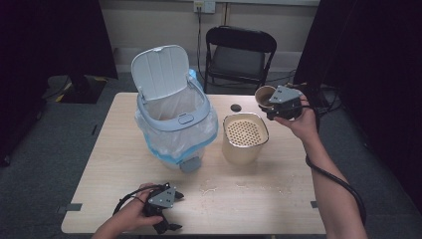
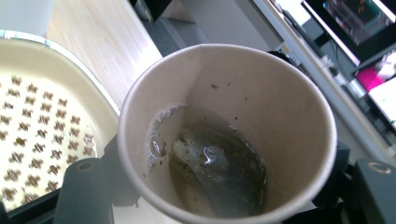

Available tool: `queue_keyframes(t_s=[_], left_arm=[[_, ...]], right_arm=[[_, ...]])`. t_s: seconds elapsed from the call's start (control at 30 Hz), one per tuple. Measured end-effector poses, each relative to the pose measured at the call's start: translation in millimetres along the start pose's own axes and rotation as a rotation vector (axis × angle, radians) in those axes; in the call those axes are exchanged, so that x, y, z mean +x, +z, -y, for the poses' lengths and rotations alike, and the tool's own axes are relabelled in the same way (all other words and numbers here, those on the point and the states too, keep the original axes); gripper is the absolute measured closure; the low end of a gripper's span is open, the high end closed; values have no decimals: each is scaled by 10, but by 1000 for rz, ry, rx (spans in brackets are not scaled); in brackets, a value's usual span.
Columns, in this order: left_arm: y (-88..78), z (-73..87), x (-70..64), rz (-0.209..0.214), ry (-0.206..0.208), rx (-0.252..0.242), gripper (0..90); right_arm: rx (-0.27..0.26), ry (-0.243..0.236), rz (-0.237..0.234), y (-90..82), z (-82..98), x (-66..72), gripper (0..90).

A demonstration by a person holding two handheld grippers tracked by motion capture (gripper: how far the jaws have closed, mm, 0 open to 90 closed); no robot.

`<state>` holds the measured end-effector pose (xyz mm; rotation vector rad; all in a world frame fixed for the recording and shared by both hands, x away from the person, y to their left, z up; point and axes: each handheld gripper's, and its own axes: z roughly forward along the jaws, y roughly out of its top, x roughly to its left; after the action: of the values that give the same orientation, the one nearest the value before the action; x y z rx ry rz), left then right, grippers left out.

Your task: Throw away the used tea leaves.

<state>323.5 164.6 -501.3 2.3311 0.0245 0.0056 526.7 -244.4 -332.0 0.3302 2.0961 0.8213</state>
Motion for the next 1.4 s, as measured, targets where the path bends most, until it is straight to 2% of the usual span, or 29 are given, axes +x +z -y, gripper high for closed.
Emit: queue_keyframes(t_s=[0.03, 0.07, 0.2, 0.23, 0.3, 0.33, 0.4, 0.43, 0.5, 0.53, 0.6, 0.67, 0.7, 0.73, 0.77, 0.8, 0.83, 0.9, 0.93, 0.97, 1.0, 1.17, 1.3, 1.33, 1.37, 1.4], left_arm=[[0, 0, 0, 0, 1, 0, 44], [1, 0, 0, 1, -1, 0, 44], [0, 0, 1, 0, 1, 0, 44], [0, 0, 1, 0, 1, 0, 44], [0, 0, 1, 0, 1, 0, 44], [1, 1, 1, 1, 0, 0, 44], [1, 1, 1, 1, 0, 0, 44], [0, 0, 1, 0, 1, 0, 44], [0, 0, 1, 0, 1, 0, 44], [0, 0, 1, 0, 1, 0, 44], [1, 1, 1, 1, 0, -1, 44], [2, 1, 0, 2, -1, -1, 44], [2, 1, 0, 2, -1, -1, 44], [2, 1, 0, 2, -1, -1, 44], [1, 1, 1, 1, 0, -1, 44], [2, 1, 1, 2, -1, -1, 44], [2, 1, 1, 2, 0, -1, 44], [2, 1, 0, 2, -1, -1, 44], [2, 1, 0, 1, -1, -1, 44], [3, 1, 0, 1, -1, -1, 43], [3, 1, -1, 2, -2, -1, 43], [7, 0, -6, -3, -8, -4, 42], [7, 0, -6, -3, -7, -3, 42], [7, 0, -6, -4, -6, -3, 41], [7, -1, -7, -3, -6, -3, 42], [7, -1, -7, -4, -7, -3, 41]], right_arm=[[5, -33, 4, 6, -14, 13, 298], [13, -98, 9, 10, -39, 38, 300], [37, -240, 49, -10, -114, 103, 306], [59, -304, 61, -16, -139, 122, 307], [90, -388, 72, -15, -183, 160, 312], [120, -451, 92, -10, -205, 190, 312], [143, -542, 108, -11, -251, 251, 314], [168, -611, 132, -6, -274, 288, 315], [190, -717, 153, 5, -307, 354, 320], [238, -824, 199, 26, -317, 418, 322], [273, -986, 249, 47, -325, 506, 323], [270, -1056, 279, 49, -338, 547, 323], [273, -1099, 314, 48, -344, 563, 323], [266, -1109, 340, 40, -344, 575, 322], [266, -1158, 358, 37, -369, 576, 322], [268, -1173, 375, 31, -373, 583, 320], [262, -1142, 372, 21, -366, 589, 319], [253, -1147, 367, 10, -397, 583, 314], [248, -1095, 332, 1, -410, 575, 314], [236, -1052, 323, -6, -411, 573, 313], [249, -964, 306, -11, -417, 554, 310], [204, -641, 180, -43, -408, 413, 308], [168, -355, 80, -71, -353, 269, 308], [161, -301, 70, -75, -338, 247, 307], [153, -203, 30, -78, -315, 209, 306], [142, -155, 17, -78, -292, 174, 305]])
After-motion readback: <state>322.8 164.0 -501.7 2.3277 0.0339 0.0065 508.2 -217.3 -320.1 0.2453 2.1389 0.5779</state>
